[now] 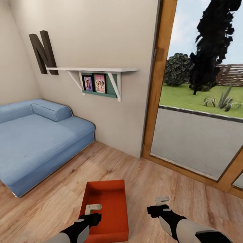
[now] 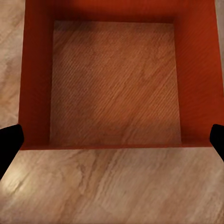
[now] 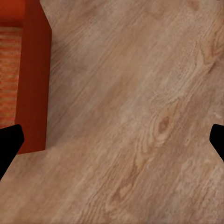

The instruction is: Move the two storage containers from the living room to the garage. In the garage, place one container on the floor and stack the other container on top of it (either order is fine).

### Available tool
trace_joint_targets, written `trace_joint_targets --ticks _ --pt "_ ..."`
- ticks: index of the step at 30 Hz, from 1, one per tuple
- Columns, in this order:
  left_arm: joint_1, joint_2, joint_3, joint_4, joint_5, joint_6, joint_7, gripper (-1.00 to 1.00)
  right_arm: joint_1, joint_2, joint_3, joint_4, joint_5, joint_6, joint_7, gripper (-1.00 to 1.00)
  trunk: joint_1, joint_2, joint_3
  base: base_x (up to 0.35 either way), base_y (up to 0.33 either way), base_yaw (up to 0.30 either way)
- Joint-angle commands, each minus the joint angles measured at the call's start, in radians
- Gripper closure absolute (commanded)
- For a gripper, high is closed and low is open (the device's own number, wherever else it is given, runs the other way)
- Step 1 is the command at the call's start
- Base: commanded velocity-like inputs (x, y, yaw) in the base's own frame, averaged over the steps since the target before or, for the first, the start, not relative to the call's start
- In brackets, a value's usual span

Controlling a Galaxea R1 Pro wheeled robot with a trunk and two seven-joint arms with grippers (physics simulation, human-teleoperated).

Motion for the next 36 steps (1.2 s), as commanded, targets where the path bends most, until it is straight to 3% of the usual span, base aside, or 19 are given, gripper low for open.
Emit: trace_joint_targets --ticks 1,15,36 --pt "-0.001 0.000 0.005 0.001 0.001 -0.004 0.002 -1.00 -0.001 0.000 0.007 0.002 0.002 -0.004 -0.004 -1.00 0.000 0.000 -0.001 0.006 0.003 0.119" --pt "-0.001 0.000 0.005 0.001 0.001 -0.004 0.002 -1.00 -0.001 0.000 0.007 0.002 0.002 -0.004 -0.004 -1.00 0.000 0.000 -0.001 0.004 0.001 0.217" --pt "-0.001 0.000 0.005 0.001 0.001 -0.004 0.002 -1.00 -0.001 0.000 0.007 0.002 0.002 -0.004 -0.004 -1.00 0.000 0.000 -0.001 0.147 0.000 0.018"
